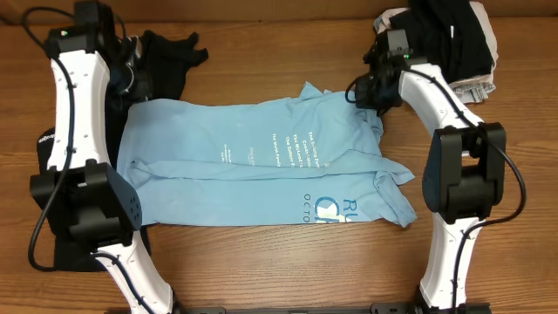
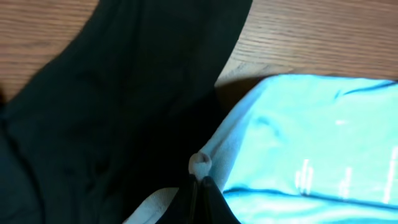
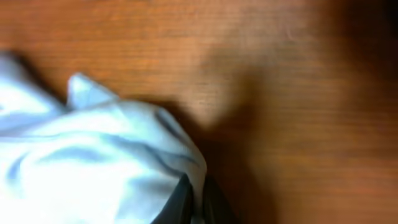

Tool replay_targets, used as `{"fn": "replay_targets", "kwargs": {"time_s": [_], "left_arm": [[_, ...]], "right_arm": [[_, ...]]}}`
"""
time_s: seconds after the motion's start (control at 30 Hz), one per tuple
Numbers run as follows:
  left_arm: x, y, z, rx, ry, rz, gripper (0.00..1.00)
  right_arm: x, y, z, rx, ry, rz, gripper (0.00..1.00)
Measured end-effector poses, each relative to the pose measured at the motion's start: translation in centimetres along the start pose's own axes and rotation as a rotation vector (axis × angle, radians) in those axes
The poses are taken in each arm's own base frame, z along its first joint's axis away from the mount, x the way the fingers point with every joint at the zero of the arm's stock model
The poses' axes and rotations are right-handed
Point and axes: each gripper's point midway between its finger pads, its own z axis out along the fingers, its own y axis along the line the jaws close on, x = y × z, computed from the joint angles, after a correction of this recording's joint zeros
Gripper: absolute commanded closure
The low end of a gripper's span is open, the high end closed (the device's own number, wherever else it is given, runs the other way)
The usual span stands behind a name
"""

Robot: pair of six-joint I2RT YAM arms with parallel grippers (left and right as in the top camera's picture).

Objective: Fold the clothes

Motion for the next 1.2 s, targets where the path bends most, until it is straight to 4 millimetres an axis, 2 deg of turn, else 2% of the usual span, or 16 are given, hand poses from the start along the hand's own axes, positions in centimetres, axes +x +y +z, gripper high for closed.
{"fn": "replay_targets", "kwargs": {"time_s": [0.1,0.23,0.4,0.53,0.67,0.77,0.8,0.87,0.93,1.0,1.07,1.13,1.2], "left_arm": [[0.6,-0.1,-1.6,0.000,0.018,-0.010,0.96],[3.1,-0.3,-3.2,0.001,0.092,-0.036,0.96],[6.0,-0.5,-4.9,0.002,0.180,-0.047,0.96],[7.1,-0.6,-6.2,0.002,0.191,-0.050,0.96],[9.6,-0.7,-6.7,0.002,0.213,-0.051,0.96],[12.1,-0.7,-5.9,0.002,0.242,-0.053,0.96],[12.9,-0.7,-5.3,-0.002,0.253,-0.053,0.96],[14.6,-0.4,-3.8,-0.013,0.284,-0.053,0.96],[16.0,-0.2,-2.6,-0.023,0.320,-0.054,0.96],[16.8,0.0,-0.9,-0.030,0.339,-0.054,0.96],[17.2,0.2,0.4,-0.035,0.342,-0.053,0.96],[17.2,0.3,1.5,-0.036,0.328,-0.052,0.96],[16.9,0.4,2.2,-0.039,0.306,-0.051,0.96]], "right_arm": [[0.7,0.3,-3.3,0.003,0.036,0.004,0.96],[1.7,1.0,-9.5,-0.004,0.029,0.004,0.96],[3.9,0.9,-14.5,-0.030,0.052,0.032,0.96],[5.7,0.1,-14.5,-0.059,0.105,0.064,0.96],[9.9,-0.8,-12.1,-0.068,0.229,0.097,0.96],[14.0,-1.2,-10.1,-0.066,0.337,0.115,0.96],[15.1,-1.3,-9.8,-0.064,0.366,0.120,0.94],[17.3,-1.5,-9.4,-0.060,0.411,0.131,0.82],[18.6,-1.5,-9.6,-0.057,0.435,0.137,0.73],[18.6,-1.5,-9.6,-0.057,0.425,0.129,0.67],[17.8,-1.5,-9.5,-0.059,0.386,0.116,0.51],[16.2,-1.5,-9.7,-0.063,0.327,0.101,0.32],[13.7,-1.2,-10.1,-0.069,0.241,0.071,0.19]]}}
